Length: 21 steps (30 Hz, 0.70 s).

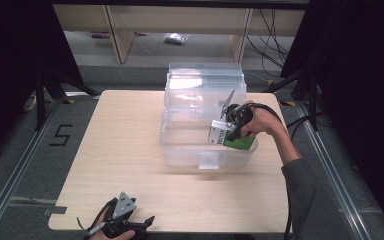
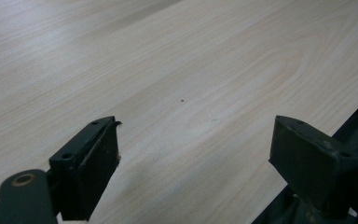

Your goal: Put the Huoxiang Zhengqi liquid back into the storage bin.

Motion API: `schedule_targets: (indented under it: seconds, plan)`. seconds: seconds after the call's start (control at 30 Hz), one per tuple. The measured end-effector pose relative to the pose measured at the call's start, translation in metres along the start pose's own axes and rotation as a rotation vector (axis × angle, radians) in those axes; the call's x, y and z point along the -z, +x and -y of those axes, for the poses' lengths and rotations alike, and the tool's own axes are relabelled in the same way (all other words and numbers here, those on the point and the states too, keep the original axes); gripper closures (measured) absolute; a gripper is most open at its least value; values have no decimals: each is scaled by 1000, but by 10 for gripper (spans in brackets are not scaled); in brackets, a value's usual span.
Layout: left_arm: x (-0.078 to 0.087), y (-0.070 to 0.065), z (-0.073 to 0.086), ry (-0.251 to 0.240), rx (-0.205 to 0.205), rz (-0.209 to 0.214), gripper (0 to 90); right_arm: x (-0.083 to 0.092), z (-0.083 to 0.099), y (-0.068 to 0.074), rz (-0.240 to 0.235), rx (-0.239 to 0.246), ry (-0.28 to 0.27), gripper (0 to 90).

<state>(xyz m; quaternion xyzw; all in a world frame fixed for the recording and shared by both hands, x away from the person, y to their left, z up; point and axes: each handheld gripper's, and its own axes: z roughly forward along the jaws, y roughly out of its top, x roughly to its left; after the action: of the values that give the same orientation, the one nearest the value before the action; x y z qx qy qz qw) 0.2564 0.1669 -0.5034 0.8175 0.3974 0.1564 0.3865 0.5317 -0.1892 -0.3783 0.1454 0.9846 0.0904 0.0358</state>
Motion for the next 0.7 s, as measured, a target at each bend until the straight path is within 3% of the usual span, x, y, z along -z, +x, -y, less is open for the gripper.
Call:
schedule_targets:
  seconds: [0.3,0.33,0.4,0.53,0.6,0.7]
  plan:
    - [0,0,0,-3,4,-2,150,-9,1,0,1,17,12,645]
    - [0,0,0,2,-2,0,150,-9,1,2,2,-13,22,645]
    - [0,0,0,0,0,0,150,-12,2,0,-1,13,16,646]
    - [0,0,0,3,3,-7,150,-15,2,2,-5,1,25,645]
    - [0,0,0,4,1,-3,150,-16,2,0,-11,29,19,645]
    - [0,0,0,4,1,-3,150,-17,3,1,-9,19,23,644]
